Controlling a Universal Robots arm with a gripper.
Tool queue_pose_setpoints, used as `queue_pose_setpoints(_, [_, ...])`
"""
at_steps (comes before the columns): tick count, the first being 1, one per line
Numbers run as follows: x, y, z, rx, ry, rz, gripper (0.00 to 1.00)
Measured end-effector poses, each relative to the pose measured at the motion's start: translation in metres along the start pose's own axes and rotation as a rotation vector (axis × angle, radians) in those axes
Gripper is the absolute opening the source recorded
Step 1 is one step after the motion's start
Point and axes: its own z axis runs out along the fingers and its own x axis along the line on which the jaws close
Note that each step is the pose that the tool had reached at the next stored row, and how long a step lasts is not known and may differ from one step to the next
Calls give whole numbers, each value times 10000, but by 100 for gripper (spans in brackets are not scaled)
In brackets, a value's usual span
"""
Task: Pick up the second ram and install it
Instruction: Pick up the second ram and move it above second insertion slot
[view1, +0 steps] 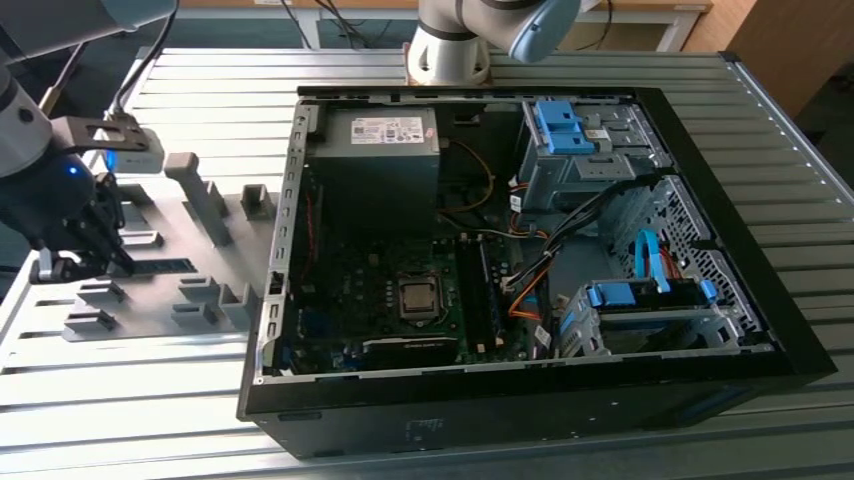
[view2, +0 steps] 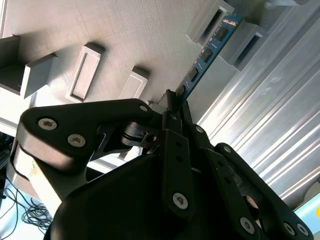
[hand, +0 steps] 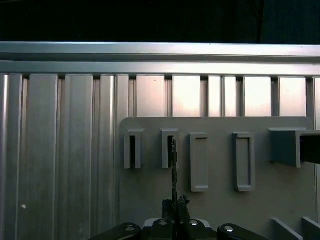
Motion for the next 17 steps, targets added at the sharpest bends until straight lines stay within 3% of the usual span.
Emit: queue_pose_setpoints(17, [-2, 1, -70, 0, 1, 0, 14])
